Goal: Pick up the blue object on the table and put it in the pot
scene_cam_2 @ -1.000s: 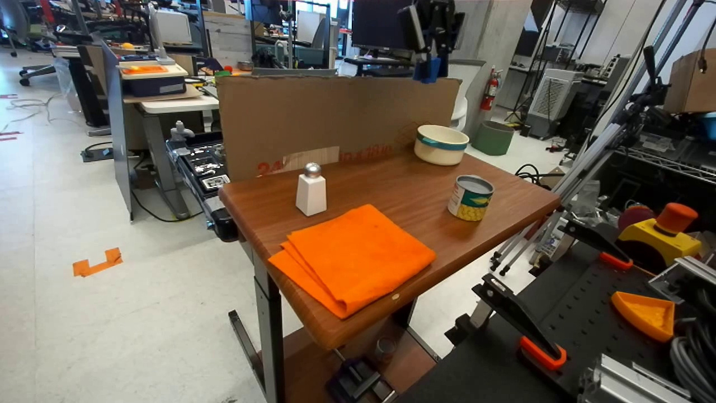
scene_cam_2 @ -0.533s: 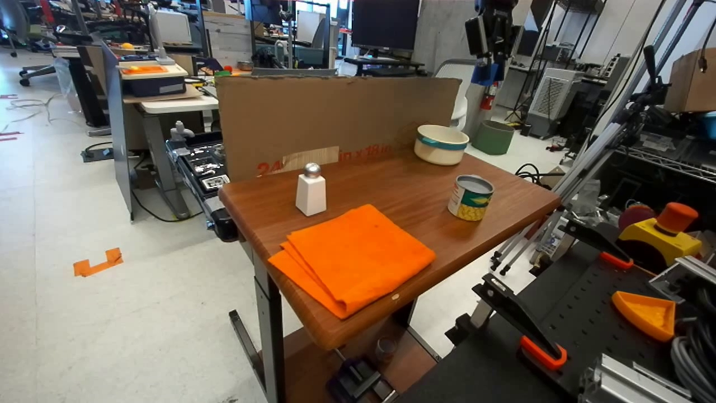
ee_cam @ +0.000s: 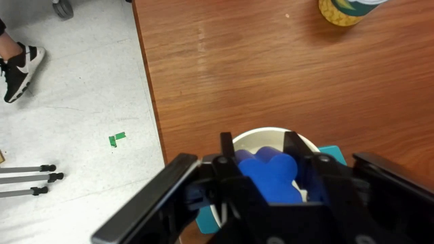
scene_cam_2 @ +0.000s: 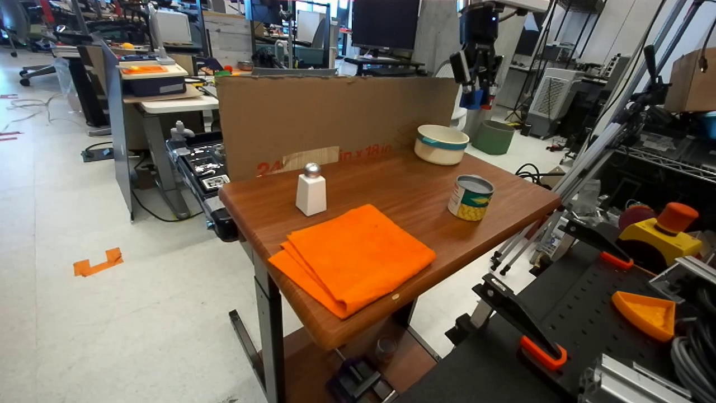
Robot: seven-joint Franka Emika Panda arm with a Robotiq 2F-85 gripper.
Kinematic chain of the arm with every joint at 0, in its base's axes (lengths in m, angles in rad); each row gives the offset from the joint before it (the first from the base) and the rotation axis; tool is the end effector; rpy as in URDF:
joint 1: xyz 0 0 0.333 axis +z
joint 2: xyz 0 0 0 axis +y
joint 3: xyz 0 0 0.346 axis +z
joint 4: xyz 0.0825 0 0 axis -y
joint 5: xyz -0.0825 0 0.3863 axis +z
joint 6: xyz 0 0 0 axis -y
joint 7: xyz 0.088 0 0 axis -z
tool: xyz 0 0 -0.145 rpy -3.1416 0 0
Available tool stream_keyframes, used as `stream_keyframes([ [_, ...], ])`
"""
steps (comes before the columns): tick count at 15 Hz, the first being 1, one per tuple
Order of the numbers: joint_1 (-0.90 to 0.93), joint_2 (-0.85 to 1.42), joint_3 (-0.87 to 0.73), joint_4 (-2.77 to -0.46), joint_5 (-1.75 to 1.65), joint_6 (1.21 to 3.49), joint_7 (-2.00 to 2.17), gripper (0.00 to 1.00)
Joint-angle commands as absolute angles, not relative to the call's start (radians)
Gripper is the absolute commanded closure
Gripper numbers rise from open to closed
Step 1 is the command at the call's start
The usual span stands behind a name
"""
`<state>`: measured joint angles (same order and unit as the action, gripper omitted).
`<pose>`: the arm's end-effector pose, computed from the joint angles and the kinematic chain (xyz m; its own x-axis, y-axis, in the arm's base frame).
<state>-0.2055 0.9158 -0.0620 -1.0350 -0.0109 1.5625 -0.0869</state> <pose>0.7174 -0.1842 0.2450 0.9113 -0.1561 -0.3810 -0.1581 -0.9871 0.0263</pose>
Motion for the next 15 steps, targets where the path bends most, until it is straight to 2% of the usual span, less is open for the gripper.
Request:
stream_keyframes([
  [1, -0.197, 1.062, -0.066, -0.819, 0.013, 1.493, -0.005, 0.84],
  [15, -0.172, 1.3, -0.068, -0.539, -0.006, 1.426, 0.171, 0.84],
])
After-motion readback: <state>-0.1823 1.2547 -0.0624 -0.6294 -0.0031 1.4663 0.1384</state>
